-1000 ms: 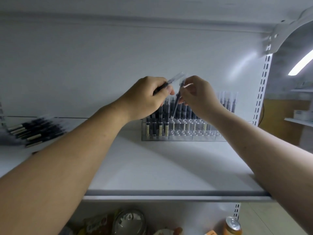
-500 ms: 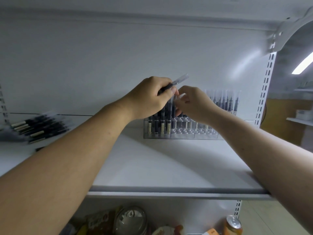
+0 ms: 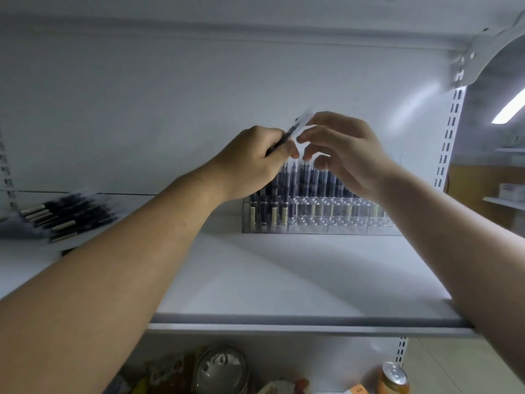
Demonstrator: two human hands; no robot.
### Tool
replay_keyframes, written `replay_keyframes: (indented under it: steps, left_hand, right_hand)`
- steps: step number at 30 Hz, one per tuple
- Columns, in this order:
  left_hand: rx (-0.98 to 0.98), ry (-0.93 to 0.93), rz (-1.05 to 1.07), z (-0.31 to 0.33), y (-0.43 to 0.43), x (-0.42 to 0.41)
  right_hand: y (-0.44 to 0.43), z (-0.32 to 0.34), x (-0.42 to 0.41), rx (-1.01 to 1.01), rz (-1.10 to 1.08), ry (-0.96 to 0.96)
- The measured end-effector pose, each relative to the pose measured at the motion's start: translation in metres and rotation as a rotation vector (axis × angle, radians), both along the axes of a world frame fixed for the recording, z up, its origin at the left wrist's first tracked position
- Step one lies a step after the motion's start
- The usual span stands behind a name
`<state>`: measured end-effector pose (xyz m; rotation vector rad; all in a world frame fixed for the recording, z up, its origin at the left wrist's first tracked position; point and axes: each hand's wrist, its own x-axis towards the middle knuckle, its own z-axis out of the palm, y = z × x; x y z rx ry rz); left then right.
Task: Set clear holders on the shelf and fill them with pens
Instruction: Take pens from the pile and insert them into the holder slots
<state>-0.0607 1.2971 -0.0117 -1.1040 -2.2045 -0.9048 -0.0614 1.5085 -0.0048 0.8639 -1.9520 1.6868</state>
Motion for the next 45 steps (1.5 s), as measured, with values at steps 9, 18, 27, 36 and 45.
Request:
replay_keyframes:
  steps: [9, 18, 27, 36, 45]
  left_hand:
    - [-0.062, 0.056, 0.038, 0.0, -0.002, -0.001]
    - [0.033, 0.374, 0.109, 0.003, -0.009, -0.013]
    - [-0.008, 0.27, 0.155, 0.0, -0.008, -0.019]
    - [-0.013, 0.216, 0.17, -0.002, -0.007, -0.023]
    - [-0.008, 0.199, 0.17, -0.002, -0.006, -0.023]
  right_hand:
    - [-0.008, -0.003, 0.004, 0.026, 0.074, 0.009]
    - [0.004, -0.001, -0.006, 0.082, -0.383, 0.163]
    - [-0.001, -0.007, -0.008, 0.288, -0.508, 0.177]
    - [-0.011, -0.012, -0.004, 0.427, -0.494, 0.139]
    - [-0.016, -0.018, -0.007, 0.563, -0.496, 0.036]
